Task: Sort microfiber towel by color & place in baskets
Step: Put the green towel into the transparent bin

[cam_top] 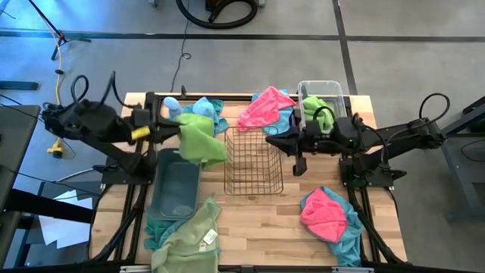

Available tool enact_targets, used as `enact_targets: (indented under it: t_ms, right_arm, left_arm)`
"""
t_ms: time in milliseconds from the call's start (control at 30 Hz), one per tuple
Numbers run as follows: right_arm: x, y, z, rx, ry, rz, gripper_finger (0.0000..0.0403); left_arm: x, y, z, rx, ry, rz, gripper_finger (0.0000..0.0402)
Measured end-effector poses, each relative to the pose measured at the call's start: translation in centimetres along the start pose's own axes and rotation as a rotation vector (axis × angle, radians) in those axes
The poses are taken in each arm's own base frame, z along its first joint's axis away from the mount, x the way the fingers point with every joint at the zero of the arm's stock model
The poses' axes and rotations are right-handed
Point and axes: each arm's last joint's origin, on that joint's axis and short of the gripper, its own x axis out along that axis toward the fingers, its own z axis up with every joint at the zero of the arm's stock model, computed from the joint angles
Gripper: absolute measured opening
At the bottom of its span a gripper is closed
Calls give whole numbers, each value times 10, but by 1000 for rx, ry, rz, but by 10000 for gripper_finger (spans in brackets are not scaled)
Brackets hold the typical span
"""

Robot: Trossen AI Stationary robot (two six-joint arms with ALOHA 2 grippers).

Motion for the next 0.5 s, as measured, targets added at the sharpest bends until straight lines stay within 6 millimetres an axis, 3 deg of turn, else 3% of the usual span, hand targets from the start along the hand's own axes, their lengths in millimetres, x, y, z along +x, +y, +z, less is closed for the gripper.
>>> enact_targets:
  t_ms: [500]
  right_arm:
    - [-1,3,2,5,-15,107,0]
  left_arm:
    - [54,-1,-64,-214,-335,-107,0]
